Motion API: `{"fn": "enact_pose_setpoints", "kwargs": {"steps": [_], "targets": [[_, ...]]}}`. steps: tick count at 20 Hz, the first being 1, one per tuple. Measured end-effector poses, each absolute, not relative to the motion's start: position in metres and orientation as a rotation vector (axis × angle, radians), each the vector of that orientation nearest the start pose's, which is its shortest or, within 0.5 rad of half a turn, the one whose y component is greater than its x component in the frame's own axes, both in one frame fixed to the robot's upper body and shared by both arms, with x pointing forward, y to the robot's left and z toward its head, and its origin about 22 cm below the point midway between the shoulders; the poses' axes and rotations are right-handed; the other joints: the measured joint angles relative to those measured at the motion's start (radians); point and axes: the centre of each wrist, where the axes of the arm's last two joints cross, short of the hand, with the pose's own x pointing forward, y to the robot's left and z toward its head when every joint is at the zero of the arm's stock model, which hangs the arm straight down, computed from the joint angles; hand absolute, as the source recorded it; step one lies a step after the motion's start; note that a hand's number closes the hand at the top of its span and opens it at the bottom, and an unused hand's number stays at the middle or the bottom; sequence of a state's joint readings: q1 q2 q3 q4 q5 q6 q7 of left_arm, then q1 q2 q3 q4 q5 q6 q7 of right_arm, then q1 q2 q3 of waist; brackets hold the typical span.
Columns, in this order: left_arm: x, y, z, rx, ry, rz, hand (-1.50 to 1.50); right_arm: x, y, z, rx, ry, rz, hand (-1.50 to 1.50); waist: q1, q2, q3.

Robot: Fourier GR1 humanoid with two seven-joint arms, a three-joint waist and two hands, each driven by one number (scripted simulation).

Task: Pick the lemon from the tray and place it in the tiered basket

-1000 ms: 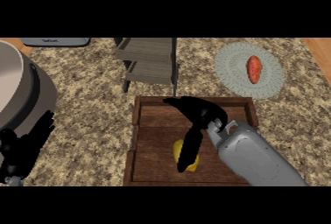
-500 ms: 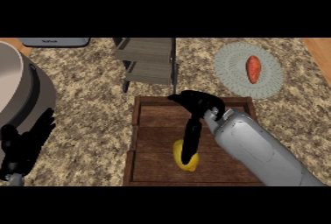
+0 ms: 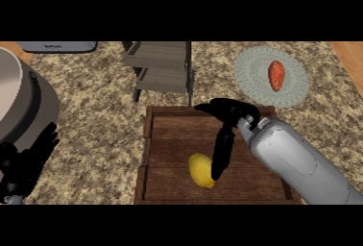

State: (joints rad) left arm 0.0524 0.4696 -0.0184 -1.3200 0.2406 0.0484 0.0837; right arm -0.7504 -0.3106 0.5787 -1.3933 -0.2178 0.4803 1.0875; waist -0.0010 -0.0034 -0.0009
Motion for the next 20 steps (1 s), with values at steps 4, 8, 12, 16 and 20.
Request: {"fn": "enact_pose_setpoints", "kwargs": {"steps": [4, 8, 12, 16, 20], "targets": [[0.214, 0.361, -0.023, 0.282, -1.194, -0.063, 0.00, 0.329, -0.106, 0.128, -0.132, -0.689, 1.319, -1.50, 0.001, 0.000, 0.000], [0.211, 0.359, -0.020, 0.276, -1.196, -0.061, 0.00, 0.326, -0.113, 0.121, -0.133, -0.678, 1.322, -1.50, 0.003, 0.000, 0.000], [0.214, 0.361, -0.021, 0.273, -1.193, -0.063, 0.00, 0.326, -0.112, 0.114, -0.137, -0.678, 1.320, -1.50, 0.004, 0.002, 0.000], [0.219, 0.359, -0.021, 0.281, -1.197, -0.063, 0.00, 0.323, -0.108, 0.101, -0.137, -0.672, 1.328, -1.50, 0.004, 0.003, 0.001], [0.219, 0.356, -0.018, 0.275, -1.190, -0.067, 0.00, 0.318, -0.104, 0.098, -0.130, -0.683, 1.326, -1.50, 0.004, 0.002, 0.001]]}}
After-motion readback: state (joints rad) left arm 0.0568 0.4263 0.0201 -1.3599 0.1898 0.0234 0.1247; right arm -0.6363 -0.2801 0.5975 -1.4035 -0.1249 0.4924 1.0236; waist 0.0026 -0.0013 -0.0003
